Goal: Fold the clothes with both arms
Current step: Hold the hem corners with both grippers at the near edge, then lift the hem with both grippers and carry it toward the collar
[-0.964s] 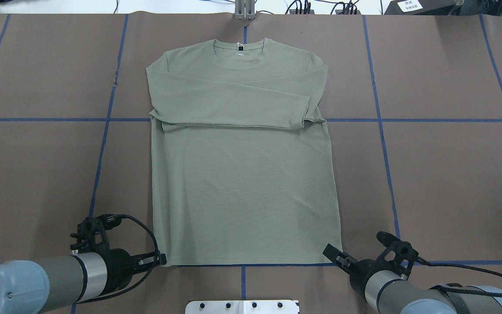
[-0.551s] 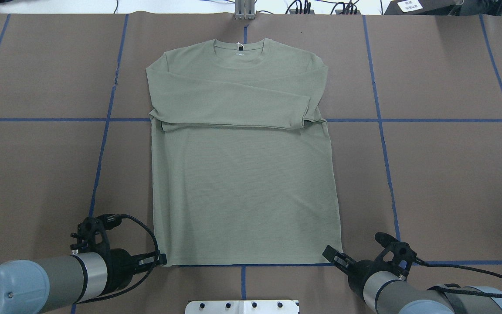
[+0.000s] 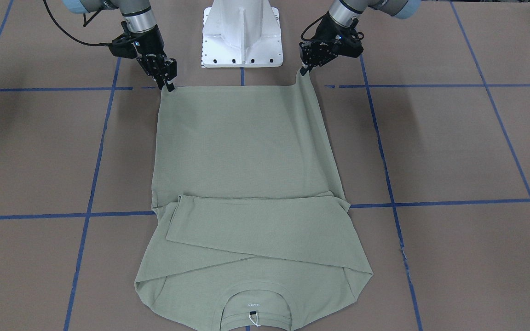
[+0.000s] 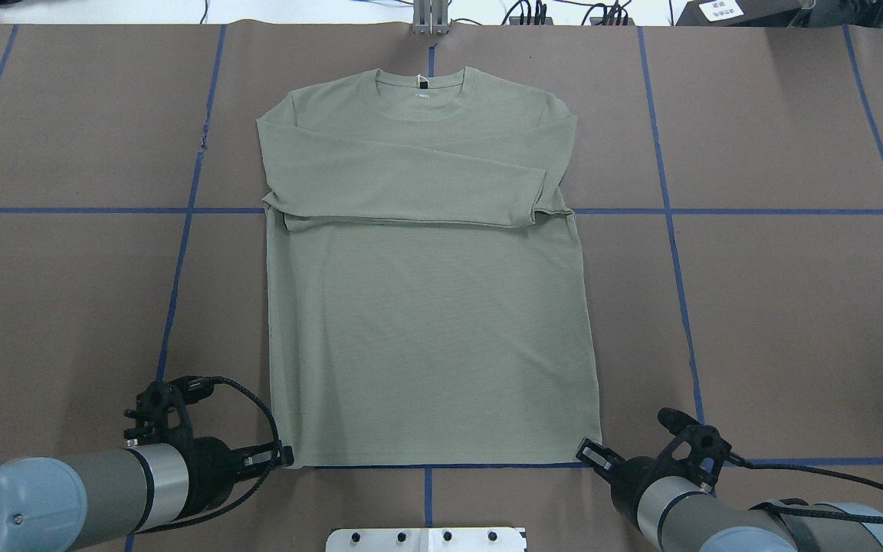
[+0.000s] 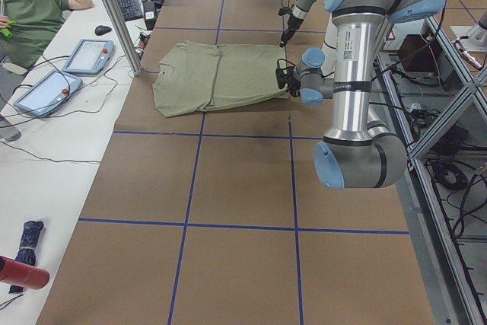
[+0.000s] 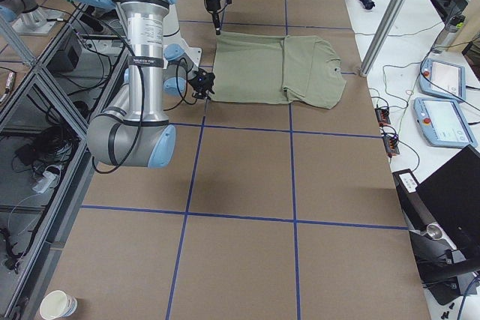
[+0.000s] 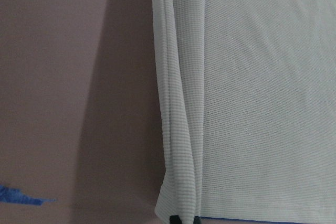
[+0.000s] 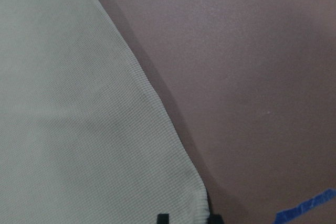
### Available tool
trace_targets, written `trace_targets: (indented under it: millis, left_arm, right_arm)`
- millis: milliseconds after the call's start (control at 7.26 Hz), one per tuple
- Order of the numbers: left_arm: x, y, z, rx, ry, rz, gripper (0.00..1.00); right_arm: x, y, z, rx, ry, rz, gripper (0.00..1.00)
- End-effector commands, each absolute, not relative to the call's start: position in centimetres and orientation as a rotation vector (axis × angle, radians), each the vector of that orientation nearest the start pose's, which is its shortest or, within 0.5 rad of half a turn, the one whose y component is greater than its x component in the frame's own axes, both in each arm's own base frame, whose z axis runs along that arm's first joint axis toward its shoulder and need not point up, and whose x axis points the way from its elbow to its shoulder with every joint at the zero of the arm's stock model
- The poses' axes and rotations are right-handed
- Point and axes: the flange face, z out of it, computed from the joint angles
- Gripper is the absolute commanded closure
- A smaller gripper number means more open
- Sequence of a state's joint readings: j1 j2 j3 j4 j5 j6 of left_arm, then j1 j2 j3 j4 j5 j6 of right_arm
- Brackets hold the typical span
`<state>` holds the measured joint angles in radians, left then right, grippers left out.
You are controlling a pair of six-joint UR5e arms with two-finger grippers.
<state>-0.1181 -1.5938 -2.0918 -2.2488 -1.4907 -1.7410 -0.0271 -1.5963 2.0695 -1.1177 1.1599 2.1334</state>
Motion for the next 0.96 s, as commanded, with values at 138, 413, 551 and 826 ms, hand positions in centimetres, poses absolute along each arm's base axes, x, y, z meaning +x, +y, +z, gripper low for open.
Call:
trace_targets:
  millis: [138,413,551,826]
  left_arm:
    - [44.5,-19.4,31.3,0.03,1.251,-0.295,1.0]
    - [40.8,-19.3,27.1,-0.068,1.277,-0.237,1.0]
    - [37.7,-19.8,24.5,-0.139,1.271,-0.203,1.0]
    - [29.2,-20.7,18.8,-0.182,1.327,-0.115,1.0]
  right_arm:
    - [-46.2,-17.3,37.4,0.115,-1.003,0.695,1.0]
    - [-41.5,-17.1,31.5,0.079,-0.902,0.588,1.0]
    - [-37.5,-17.1,27.7,0.013,-0.911,0.556,1.0]
    - [-30.2,-18.7,22.7,-0.033,-0.914,0.441,1.0]
